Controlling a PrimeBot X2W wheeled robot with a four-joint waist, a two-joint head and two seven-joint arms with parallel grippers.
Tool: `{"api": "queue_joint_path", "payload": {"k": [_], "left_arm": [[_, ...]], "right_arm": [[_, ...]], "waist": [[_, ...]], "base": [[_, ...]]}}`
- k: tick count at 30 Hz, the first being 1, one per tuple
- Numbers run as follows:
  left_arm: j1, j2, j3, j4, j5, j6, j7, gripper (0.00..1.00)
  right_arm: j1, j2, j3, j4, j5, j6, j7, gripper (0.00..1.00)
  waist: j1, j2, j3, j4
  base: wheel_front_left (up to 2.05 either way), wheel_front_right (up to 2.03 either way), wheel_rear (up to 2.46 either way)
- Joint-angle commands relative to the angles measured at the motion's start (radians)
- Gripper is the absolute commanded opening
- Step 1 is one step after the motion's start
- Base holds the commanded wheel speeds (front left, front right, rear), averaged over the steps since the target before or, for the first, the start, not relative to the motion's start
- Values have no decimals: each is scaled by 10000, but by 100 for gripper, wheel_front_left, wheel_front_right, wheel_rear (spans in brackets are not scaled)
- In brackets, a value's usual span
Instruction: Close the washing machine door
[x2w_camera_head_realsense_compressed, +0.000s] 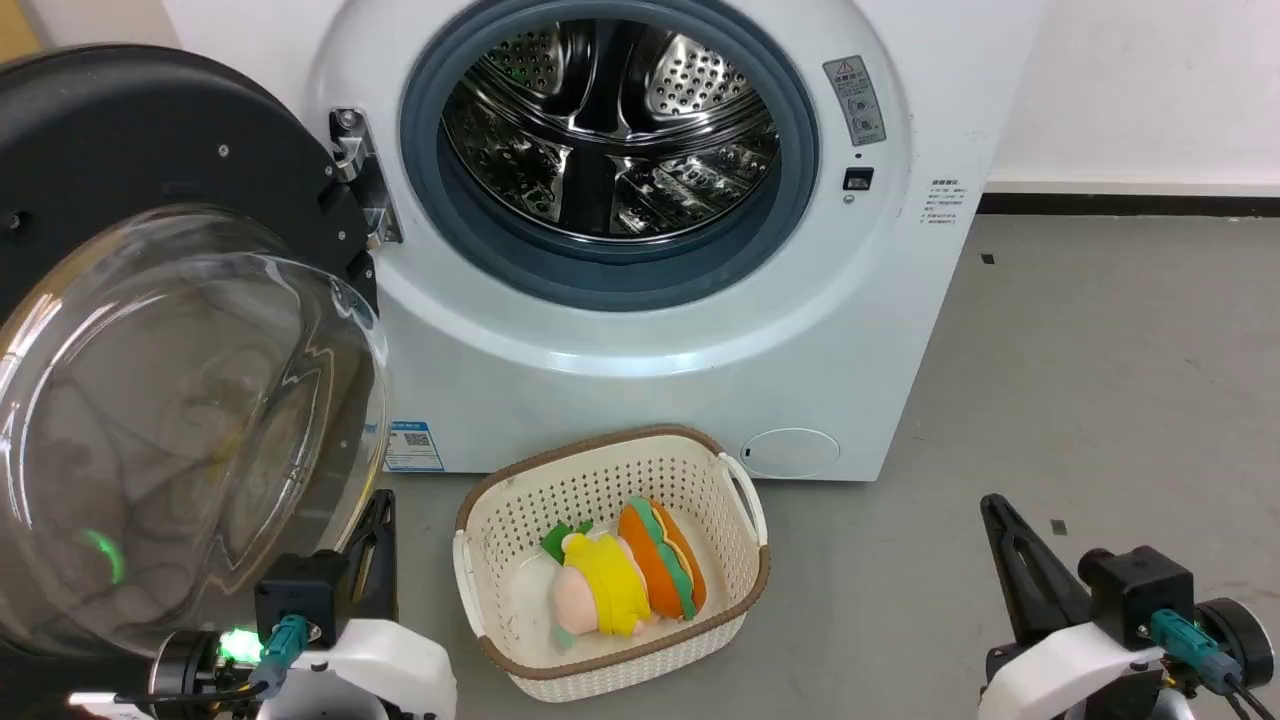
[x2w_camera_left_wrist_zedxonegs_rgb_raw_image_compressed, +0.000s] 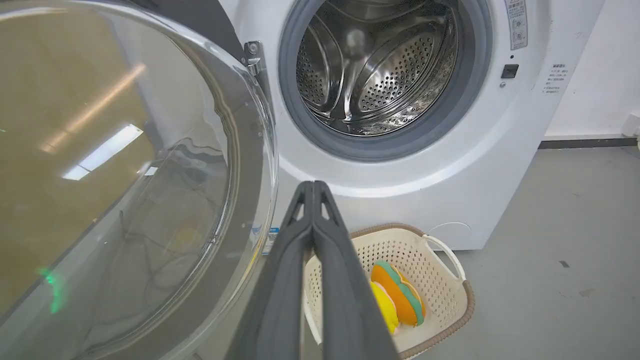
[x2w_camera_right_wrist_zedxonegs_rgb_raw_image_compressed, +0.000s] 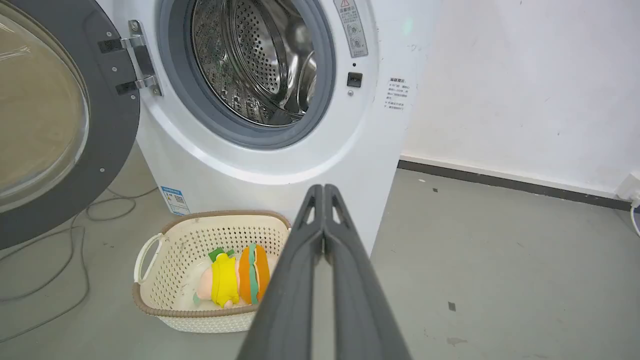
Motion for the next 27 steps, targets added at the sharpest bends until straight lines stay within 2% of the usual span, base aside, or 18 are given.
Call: {"api": "queue_joint_path", "payload": {"k": [1,23,24,25,26,27], "left_arm": [[-16,-5,24,-39,28,-55,5,0],[-16,-5,24,-39,28,-55,5,0],[0,0,0,0,-2,1,-1,100],[0,0,-2,4,-2,8,-4,100],[0,0,-8,9,-3,9,-4,0],[-1,0,-13,13,-4,17,-12,100]], "right_arm": [[-117,36,3,-45,-78,8,5,0],[-117,36,3,-45,-78,8,5,0],[0,0,1,0,0,0,-1,100],[2,0,0,5,6,0,-4,100],[3,0,-4,10,7,0,-5,0],[3,0,-8,14,16,0,-12,100]], "waist": [[0,0,0,0],[0,0,0,0],[0,0,0,0],[0,0,0,0],[0,0,1,0],[1,0,2,0]], "base": [[0,0,0],[0,0,0],[0,0,0],[0,0,0],[0,0,0],[0,0,0]]}}
